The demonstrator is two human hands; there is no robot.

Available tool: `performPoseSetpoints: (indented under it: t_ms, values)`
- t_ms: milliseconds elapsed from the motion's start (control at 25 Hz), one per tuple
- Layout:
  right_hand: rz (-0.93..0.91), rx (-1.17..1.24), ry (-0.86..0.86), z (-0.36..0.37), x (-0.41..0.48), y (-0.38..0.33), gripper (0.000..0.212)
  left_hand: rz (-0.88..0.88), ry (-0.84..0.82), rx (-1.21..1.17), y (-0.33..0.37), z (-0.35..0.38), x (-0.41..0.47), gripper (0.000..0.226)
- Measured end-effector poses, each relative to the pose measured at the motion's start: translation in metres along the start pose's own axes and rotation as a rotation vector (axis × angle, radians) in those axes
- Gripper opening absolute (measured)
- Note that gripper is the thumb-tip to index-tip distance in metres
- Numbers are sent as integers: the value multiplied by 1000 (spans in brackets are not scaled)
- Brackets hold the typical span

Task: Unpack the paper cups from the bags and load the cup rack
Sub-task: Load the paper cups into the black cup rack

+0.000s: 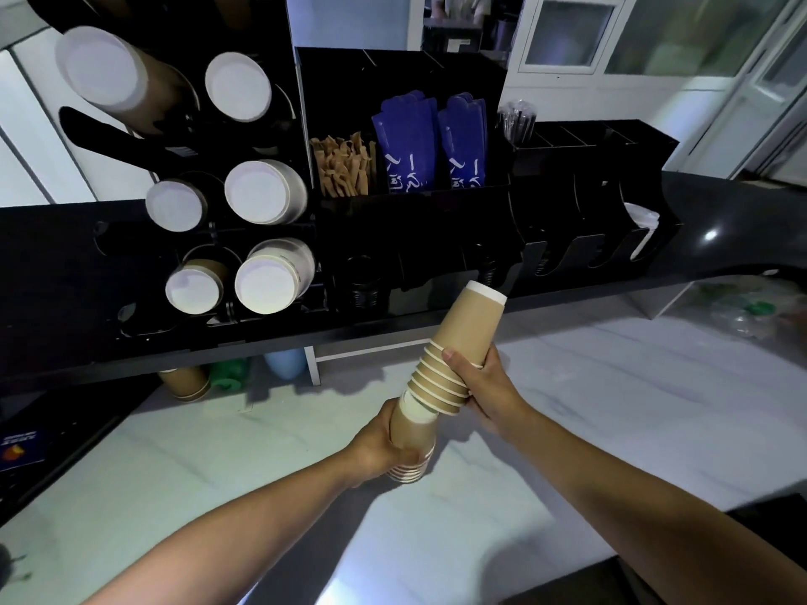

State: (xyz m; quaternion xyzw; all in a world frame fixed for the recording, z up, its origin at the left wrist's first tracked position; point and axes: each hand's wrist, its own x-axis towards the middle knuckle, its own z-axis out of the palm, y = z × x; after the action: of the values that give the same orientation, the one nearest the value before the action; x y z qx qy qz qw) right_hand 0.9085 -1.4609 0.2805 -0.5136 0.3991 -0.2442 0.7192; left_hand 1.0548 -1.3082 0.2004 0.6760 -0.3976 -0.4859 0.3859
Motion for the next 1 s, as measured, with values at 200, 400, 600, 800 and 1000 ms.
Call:
performPoseSetpoints:
  t_ms: [200, 400, 600, 800, 1000]
  values:
    - [6, -18, -10, -16, -1, -4, 98, 75, 70, 50, -24, 5, 0, 89]
    - [5, -11, -42, -17, -7, -2, 89, 97, 58, 188, -23, 1, 0, 83]
    - [-22, -81, -71, -8, -16, -20, 86, 131, 100, 307, 19, -14, -14, 119]
    - [-104, -88, -138, 12, -20, -44, 81, 253, 131, 189, 95, -21, -32, 77]
    - [-186, -113, -156, 25, -28, -66, 92, 311, 182, -8, 130, -14, -45, 53]
